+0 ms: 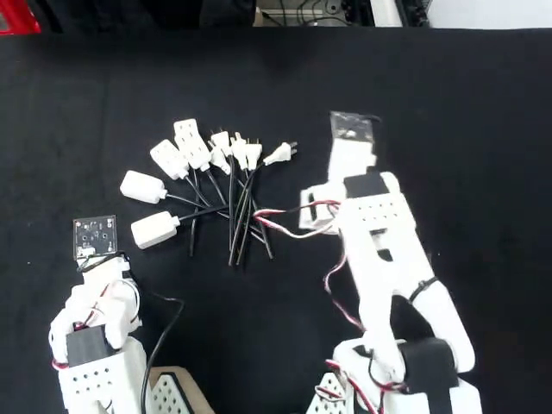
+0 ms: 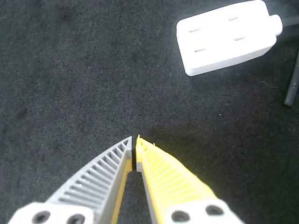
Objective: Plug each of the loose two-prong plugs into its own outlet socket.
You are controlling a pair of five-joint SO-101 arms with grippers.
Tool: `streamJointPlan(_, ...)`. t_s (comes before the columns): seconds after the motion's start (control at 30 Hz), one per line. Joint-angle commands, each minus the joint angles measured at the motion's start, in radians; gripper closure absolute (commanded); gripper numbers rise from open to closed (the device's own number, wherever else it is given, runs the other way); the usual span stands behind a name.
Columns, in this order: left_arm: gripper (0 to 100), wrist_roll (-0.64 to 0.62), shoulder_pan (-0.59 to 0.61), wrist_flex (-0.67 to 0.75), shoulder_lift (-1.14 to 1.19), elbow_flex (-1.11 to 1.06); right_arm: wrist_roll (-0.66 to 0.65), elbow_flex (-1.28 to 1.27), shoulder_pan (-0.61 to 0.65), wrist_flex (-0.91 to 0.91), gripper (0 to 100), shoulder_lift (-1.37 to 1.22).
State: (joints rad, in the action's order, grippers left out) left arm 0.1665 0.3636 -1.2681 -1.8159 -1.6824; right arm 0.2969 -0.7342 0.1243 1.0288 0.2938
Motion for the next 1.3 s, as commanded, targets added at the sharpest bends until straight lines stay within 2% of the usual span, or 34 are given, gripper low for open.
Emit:
streamJointPlan(0.0, 97, 0.003, 0.002, -0.005, -0.003, -0.018, -0.063, -0.030, -0.084, -0.181, 98.4, -0.016)
streamJointPlan(0.07, 97, 0.000, -0.001, -0.005, -0.005, -0.018, -0.184, -0.022, -0.112, -0.181, 98.4, -0.030)
streamJointPlan(0.17, 97, 0.002, 0.010, 0.008, -0.005, -0.018, -0.473, 0.007, -0.117, -0.117, 98.5, -0.050)
streamJointPlan(0.2, 97, 0.003, 0.016, 0.003, -0.005, -0.018, -0.505, 0.008, -0.115, -0.114, 98.5, -0.054)
streamJointPlan(0.3, 97, 0.003, 0.053, 0.038, -0.005, 0.038, -0.485, 0.018, -0.123, -0.115, 98.5, -0.073)
streamJointPlan(0.43, 97, 0.012, 0.159, 0.054, -0.008, 0.197, -0.485, 0.027, -0.123, -0.114, 98.5, -0.110)
streamJointPlan(0.47, 97, -0.008, 0.170, 0.071, -0.008, 0.243, -0.485, 0.028, -0.123, -0.114, 98.5, -0.119)
streamJointPlan(0.57, 97, -0.190, 0.171, 0.115, -0.003, 0.378, -0.485, 0.028, -0.123, -0.114, 98.5, -0.127)
streamJointPlan(0.63, 97, -0.267, 0.151, 0.140, 0.000, 0.460, -0.485, 0.028, -0.124, -0.115, 98.5, -0.127)
streamJointPlan(0.73, 97, -0.304, 0.065, 0.187, 0.057, 0.539, -0.486, 0.028, -0.124, -0.115, 98.5, -0.127)
streamJointPlan(0.87, 97, -0.305, -0.024, 0.269, 0.331, 0.608, -0.486, 0.028, -0.124, -0.115, 98.5, -0.127)
streamJointPlan(1.07, 97, -0.327, -0.044, 0.276, 0.905, 0.828, -0.486, 0.028, -0.123, -0.115, 98.5, -0.133)
streamJointPlan(1.27, 97, -0.637, -0.058, 0.262, 1.275, 0.883, -0.486, 0.027, -0.123, -0.115, 98.5, -0.134)
